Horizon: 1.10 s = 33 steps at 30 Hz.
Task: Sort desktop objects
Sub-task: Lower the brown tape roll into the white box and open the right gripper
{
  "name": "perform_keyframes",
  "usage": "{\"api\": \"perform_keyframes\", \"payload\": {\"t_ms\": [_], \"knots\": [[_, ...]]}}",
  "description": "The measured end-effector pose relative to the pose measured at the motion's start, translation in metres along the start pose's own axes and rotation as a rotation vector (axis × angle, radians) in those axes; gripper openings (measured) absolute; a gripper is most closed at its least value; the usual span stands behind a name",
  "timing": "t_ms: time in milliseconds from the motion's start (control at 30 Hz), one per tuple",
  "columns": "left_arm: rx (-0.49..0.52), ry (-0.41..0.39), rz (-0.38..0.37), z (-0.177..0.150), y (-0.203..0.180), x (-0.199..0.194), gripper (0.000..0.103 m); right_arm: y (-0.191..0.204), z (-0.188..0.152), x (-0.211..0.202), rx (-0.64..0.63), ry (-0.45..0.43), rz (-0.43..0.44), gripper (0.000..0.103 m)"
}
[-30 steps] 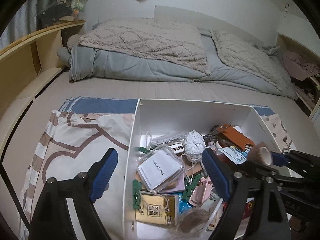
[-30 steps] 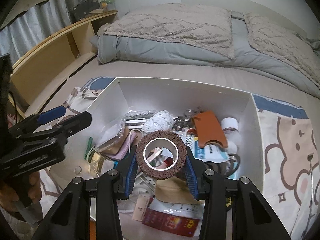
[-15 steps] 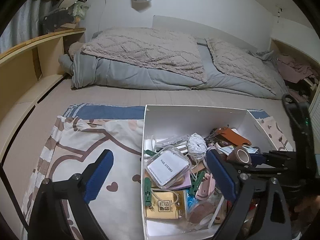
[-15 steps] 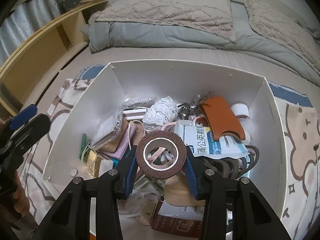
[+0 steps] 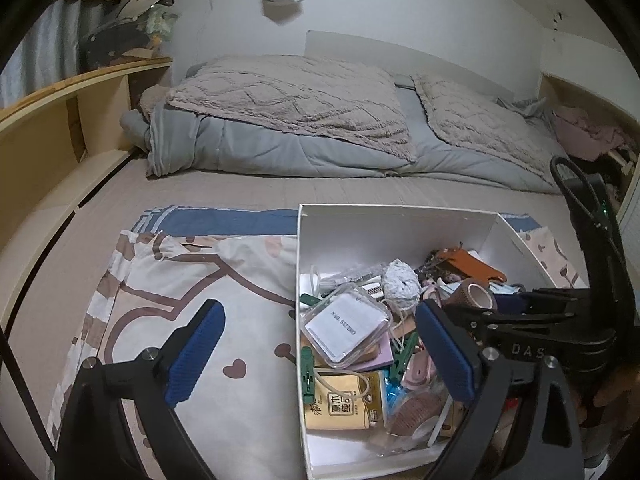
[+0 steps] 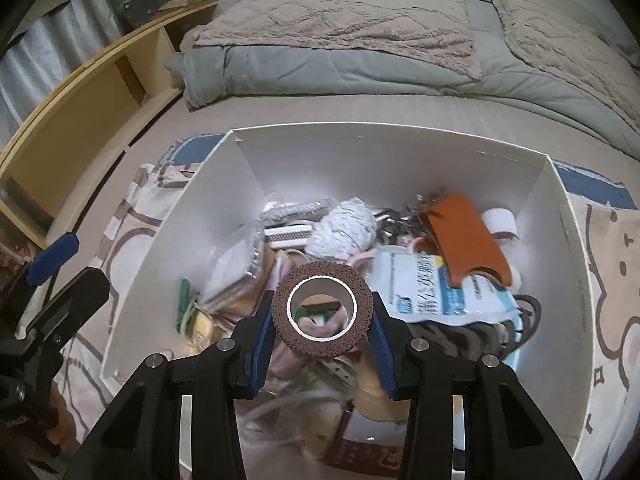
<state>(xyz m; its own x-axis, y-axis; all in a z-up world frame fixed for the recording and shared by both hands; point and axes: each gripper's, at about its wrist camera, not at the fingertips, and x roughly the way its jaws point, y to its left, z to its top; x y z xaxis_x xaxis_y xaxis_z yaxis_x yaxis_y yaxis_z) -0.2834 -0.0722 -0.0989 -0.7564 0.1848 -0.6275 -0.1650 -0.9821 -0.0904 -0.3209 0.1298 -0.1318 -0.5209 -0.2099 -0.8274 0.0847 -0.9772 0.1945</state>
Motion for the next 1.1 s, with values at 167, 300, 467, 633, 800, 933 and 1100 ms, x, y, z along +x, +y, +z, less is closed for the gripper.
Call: {"api": "perform_keyframes", "payload": {"t_ms": [167,300,467,633,800,933,1100], "knots": [[-0.027,0.001,-0.002,-0.001,0.008,-0.001,0.097,0.007,0.005,0.009,0.008,0.005,0.003,0.044],[-0.033,-0.003,-0.005,-0.002,0.013,-0.002,0.097,0.008,0.007,0.014,0.028,0.002,0.024,0.044],[-0.04,-0.002,-0.01,-0.004,0.017,-0.002,0.097,0.009,0.01,0.015,0.031,-0.03,0.028,0.044],[-0.031,-0.003,-0.012,-0.005,0.018,-0.002,0.097,0.005,0.012,0.013,0.08,-0.072,0.042,0.065],[-0.028,0.001,-0.014,-0.005,0.018,-0.002,0.097,0.003,0.014,0.006,0.093,-0.114,0.06,0.084],[-0.026,-0.001,-0.017,-0.006,0.016,-0.002,0.097,0.001,0.015,0.002,0.104,-0.118,0.074,0.084],[-0.026,-0.001,-0.019,-0.006,0.016,-0.003,0.097,-0.001,0.013,-0.002,0.101,-0.132,0.066,0.095]]}}
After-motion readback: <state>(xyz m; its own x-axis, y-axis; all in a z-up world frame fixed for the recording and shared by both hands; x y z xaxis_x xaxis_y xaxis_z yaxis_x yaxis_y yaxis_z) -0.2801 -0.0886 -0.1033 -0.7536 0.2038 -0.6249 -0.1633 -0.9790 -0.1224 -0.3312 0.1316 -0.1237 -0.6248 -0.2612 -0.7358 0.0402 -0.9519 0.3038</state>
